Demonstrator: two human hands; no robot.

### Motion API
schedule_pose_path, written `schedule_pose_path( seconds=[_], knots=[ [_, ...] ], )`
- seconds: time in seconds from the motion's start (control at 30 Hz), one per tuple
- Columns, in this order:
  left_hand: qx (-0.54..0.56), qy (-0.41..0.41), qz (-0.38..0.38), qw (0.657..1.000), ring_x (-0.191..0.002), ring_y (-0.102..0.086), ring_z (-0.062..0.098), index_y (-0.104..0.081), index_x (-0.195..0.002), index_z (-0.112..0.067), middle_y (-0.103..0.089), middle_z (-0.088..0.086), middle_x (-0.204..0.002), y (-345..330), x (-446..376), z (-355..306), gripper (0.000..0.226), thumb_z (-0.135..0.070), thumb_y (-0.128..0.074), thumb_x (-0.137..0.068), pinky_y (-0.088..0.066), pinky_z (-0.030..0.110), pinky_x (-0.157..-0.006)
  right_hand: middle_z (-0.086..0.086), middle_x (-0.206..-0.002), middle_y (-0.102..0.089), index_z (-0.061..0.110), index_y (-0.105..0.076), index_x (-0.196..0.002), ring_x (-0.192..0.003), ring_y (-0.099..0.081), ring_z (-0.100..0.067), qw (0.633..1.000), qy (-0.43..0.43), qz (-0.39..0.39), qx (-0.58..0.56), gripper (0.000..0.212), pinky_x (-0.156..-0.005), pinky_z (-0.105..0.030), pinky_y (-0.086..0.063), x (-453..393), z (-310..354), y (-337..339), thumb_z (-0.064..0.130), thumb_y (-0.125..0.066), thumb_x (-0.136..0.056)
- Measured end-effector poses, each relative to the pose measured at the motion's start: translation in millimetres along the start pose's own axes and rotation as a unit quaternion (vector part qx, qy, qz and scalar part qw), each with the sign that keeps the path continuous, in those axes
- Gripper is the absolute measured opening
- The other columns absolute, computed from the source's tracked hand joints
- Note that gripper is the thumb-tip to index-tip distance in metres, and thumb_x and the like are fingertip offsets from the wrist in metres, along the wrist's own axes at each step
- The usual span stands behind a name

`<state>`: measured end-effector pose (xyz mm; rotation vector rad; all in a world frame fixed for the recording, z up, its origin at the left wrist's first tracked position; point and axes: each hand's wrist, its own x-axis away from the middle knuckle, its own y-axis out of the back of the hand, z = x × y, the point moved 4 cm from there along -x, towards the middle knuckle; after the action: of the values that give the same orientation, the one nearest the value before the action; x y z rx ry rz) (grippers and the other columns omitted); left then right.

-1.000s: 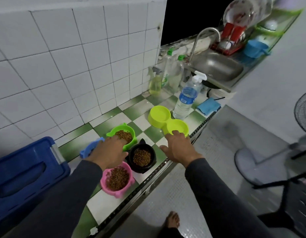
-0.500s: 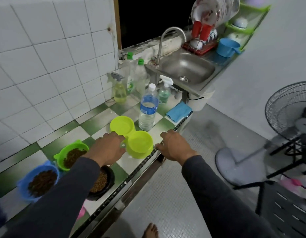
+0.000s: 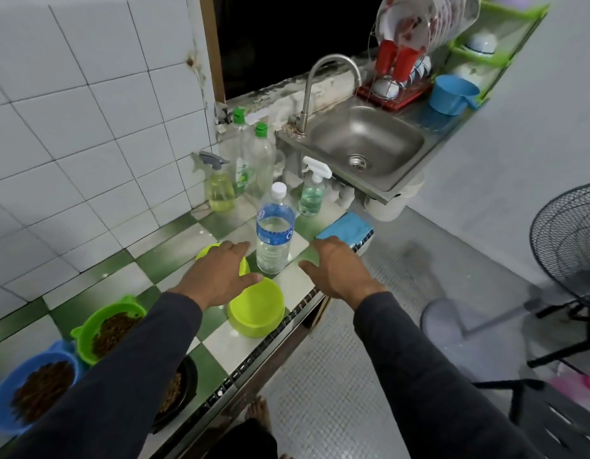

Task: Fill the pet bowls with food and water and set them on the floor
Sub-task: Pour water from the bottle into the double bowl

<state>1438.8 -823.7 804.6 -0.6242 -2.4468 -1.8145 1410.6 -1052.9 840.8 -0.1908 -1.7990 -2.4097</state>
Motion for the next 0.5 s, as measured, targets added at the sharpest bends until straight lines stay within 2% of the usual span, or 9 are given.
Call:
schedule_pose_path(
  seconds=[0.2, 0.3, 0.4, 0.5],
  knots=[
    [0.092, 0.006, -0.009, 0.996, -0.152, -0.028, 0.03, -0.007, -0.165, -0.025, -0.023, 0.009, -0.168, 0.2, -43.1, 0.8, 0.118, -0.068, -0.075, -0.079, -0.033, 0.044, -0.119, -0.015, -0.132, -0.057, 0.016, -0.051, -0.142, -0.12, -0.054, -0.034, 0.994, 0.024, -0.059, -0.091, 0.056, -0.101, -0.042, -0.047, -42.9, 3.6, 23.5, 0.049, -0.058, -0.098],
    [0.111, 0.0, -0.022, 0.994, -0.153, -0.025, 0.03, 0.0, -0.165, -0.025, -0.018, 0.01, -0.17, -0.9, -60.1, 3.7, 0.122, -0.067, -0.076, -0.079, -0.031, 0.044, -0.12, -0.014, -0.136, -0.057, 0.017, -0.049, -0.145, -0.123, -0.054, -0.031, 0.989, 0.038, -0.081, -0.119, 0.057, -0.101, -0.035, -0.043, -62.8, 11.3, 33.3, 0.05, -0.057, -0.099],
    [0.139, -0.009, -0.034, 0.99, -0.152, -0.029, 0.032, 0.002, -0.165, -0.026, -0.02, 0.011, -0.169, -0.1, -77.0, 7.9, 0.121, -0.063, -0.077, -0.081, -0.034, 0.046, -0.119, -0.012, -0.136, -0.058, 0.017, -0.05, -0.145, -0.122, -0.056, -0.027, 0.981, 0.054, -0.101, -0.154, 0.058, -0.103, -0.035, -0.044, -78.8, 21.4, 42.7, 0.05, -0.058, -0.098],
    [0.166, -0.027, -0.032, 0.985, -0.151, -0.031, 0.031, 0.002, -0.164, -0.028, -0.021, 0.008, -0.169, -0.9, -93.4, 10.0, 0.122, -0.058, -0.081, -0.079, -0.035, 0.045, -0.118, -0.01, -0.132, -0.063, 0.014, -0.054, -0.142, -0.115, -0.061, -0.022, 0.972, 0.078, -0.128, -0.183, 0.056, -0.098, -0.031, -0.047, -91.0, 31.1, 51.4, 0.047, -0.061, -0.098]
  ],
)
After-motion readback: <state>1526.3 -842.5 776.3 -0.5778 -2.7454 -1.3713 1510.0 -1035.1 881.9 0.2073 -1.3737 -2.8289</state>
